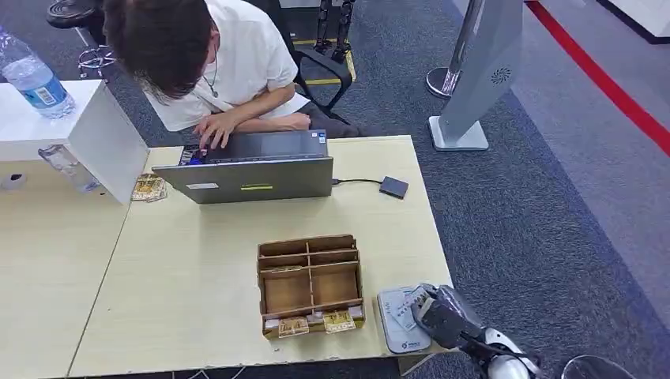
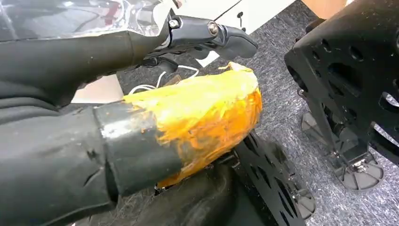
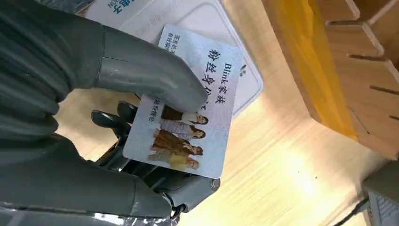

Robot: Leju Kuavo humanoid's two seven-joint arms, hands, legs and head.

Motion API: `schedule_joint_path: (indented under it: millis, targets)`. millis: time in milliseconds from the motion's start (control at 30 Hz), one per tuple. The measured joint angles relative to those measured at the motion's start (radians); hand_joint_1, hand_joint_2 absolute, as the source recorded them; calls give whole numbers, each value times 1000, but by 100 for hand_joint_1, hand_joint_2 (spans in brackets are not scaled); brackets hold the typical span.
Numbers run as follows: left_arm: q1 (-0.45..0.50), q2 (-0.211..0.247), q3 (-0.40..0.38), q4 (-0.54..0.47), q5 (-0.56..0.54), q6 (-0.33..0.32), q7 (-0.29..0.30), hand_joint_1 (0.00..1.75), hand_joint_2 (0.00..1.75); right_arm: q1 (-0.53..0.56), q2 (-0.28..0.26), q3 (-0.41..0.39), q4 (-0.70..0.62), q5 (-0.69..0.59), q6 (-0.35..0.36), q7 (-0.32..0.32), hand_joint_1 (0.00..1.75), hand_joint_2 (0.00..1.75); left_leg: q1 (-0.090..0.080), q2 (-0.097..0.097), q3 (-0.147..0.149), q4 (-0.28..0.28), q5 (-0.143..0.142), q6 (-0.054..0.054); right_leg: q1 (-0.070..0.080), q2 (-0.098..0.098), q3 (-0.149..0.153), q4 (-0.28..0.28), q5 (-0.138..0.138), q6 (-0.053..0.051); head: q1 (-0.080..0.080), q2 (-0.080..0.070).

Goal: Pass the card to the sensor for recognition and then transmit it.

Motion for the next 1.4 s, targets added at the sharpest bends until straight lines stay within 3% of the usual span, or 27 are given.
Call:
schedule_joint_path:
  millis: [900, 1400]
  targets:
    - [1, -1, 12, 0, -7, -13, 9, 0, 0, -40, -3, 112, 3, 233, -226, 137, 175, 175, 0, 0, 0, 0, 0, 0, 0, 0, 0, 0, 0, 0, 0, 0]
    - [1, -1, 13, 0, -6, -10, 10, 0, 0, -75, 17, 121, 2, 365, -400, 145, 175, 175, 0, 0, 0, 0, 0, 0, 0, 0, 0, 0, 0, 0, 0, 0]
